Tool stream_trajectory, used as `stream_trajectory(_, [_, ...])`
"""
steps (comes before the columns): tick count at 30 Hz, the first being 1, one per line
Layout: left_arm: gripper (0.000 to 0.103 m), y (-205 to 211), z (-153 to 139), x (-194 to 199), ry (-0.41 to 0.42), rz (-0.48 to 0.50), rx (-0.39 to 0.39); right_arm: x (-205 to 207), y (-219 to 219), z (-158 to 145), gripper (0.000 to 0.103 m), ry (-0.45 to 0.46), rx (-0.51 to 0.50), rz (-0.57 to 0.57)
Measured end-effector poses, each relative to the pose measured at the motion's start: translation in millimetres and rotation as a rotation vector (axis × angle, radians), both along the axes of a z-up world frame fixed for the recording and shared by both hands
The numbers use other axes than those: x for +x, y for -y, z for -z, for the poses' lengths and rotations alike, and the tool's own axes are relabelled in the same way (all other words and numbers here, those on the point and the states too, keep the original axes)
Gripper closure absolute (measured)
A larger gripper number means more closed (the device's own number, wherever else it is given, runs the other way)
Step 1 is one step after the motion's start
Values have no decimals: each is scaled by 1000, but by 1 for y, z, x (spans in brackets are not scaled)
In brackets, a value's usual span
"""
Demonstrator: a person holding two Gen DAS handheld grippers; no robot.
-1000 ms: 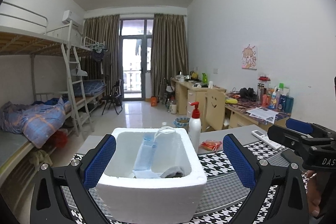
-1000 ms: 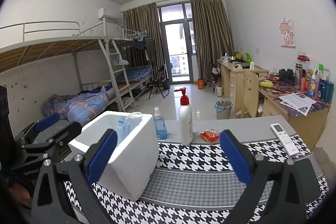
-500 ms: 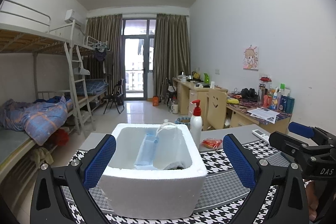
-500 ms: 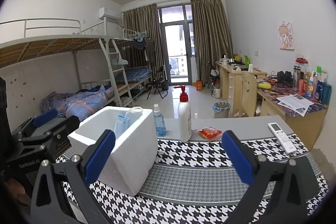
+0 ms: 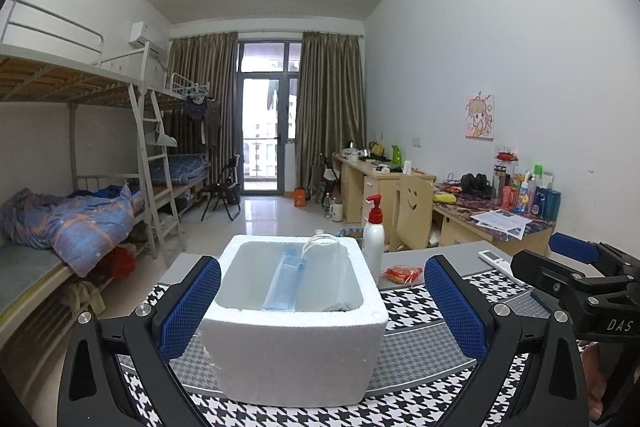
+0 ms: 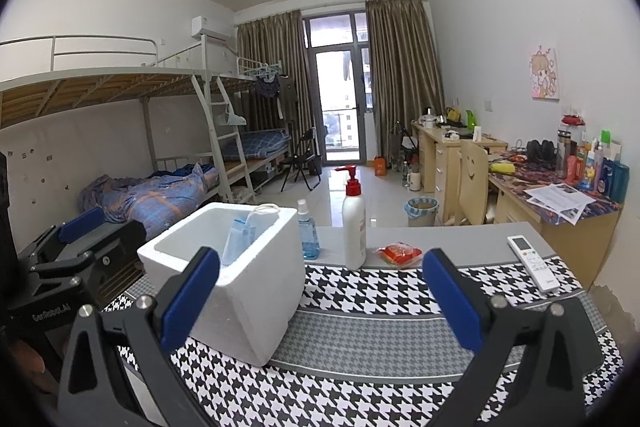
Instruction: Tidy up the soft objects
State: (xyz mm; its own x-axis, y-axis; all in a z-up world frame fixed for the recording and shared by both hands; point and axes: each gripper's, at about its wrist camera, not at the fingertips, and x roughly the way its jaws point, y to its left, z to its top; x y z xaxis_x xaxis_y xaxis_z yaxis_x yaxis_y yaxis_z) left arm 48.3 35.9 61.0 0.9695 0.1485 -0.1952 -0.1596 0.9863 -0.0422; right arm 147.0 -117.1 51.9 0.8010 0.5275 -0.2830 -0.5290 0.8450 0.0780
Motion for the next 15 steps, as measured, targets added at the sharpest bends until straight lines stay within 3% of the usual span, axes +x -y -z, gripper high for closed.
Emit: stream_trajectory(15, [1,4,0,-30,42,-36,8,-35,1,2,1,63,-10,-6])
